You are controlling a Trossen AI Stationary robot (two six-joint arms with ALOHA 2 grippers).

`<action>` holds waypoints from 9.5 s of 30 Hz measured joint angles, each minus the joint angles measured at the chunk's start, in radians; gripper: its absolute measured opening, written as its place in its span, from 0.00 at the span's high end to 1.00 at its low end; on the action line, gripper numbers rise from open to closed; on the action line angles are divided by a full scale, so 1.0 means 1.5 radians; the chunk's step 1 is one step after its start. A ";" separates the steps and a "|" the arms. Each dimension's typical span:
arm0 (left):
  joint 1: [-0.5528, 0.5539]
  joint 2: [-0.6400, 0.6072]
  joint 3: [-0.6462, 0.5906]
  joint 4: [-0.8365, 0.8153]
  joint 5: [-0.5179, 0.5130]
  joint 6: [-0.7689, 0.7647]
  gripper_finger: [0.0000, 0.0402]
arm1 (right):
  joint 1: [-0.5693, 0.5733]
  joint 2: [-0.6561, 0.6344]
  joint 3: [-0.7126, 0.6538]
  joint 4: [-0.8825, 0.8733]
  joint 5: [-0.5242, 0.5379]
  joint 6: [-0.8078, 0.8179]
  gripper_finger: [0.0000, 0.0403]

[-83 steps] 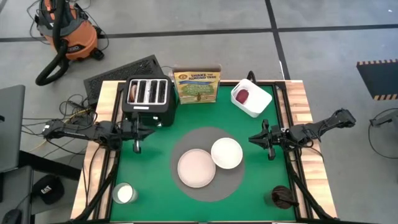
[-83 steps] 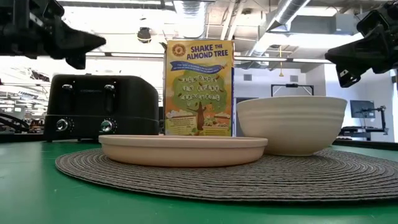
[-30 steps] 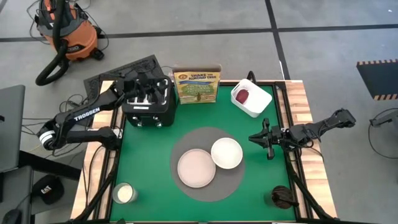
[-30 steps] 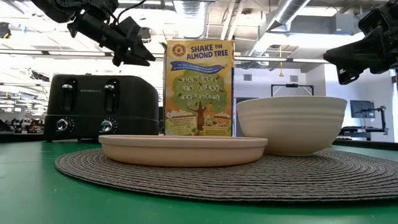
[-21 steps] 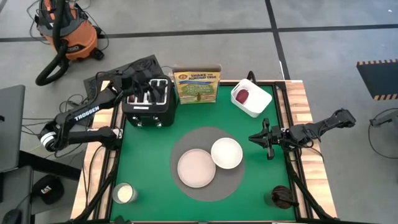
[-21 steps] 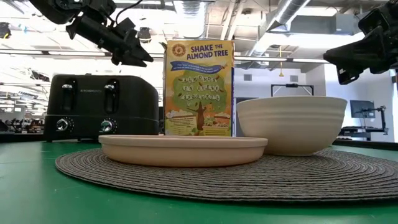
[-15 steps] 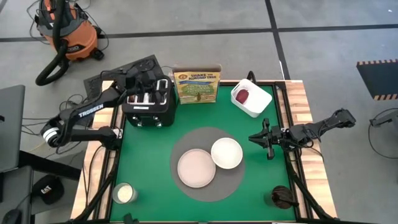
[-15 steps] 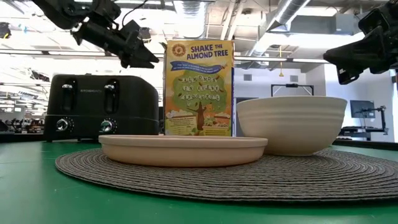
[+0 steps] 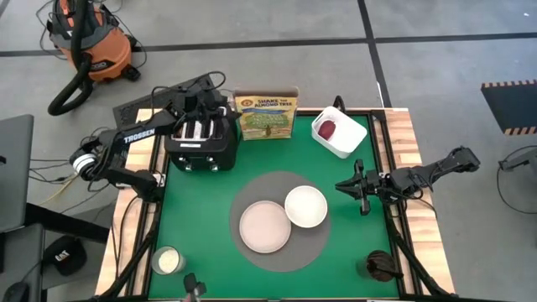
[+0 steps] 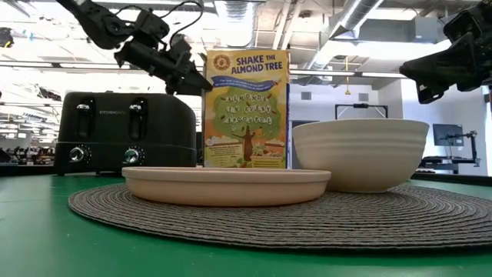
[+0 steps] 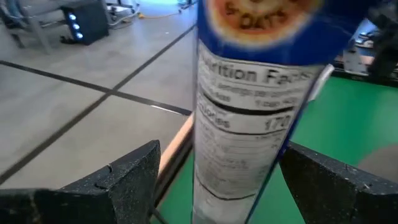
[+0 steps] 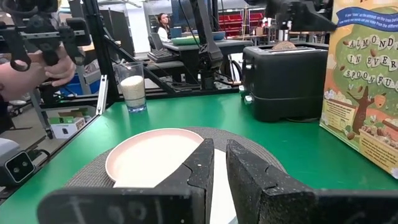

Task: Arrange a breakfast setting
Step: Pour the cereal into the white bowl

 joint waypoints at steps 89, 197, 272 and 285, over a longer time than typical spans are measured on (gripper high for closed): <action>-0.345 -0.033 0.122 -0.103 -0.063 0.041 1.00 | -0.321 0.247 0.005 0.366 -0.144 -0.073 0.28; -0.440 -0.085 -0.070 0.147 -0.227 -0.104 0.01 | -0.348 0.495 0.244 0.602 -0.305 -0.194 0.94; -0.446 -0.133 -0.066 0.243 -0.151 -0.090 0.65 | -0.288 0.567 0.256 0.670 -0.315 -0.103 0.39; -0.445 -0.296 -0.066 0.040 -0.173 -0.085 0.65 | -0.223 0.392 0.256 0.388 -0.283 -0.083 0.40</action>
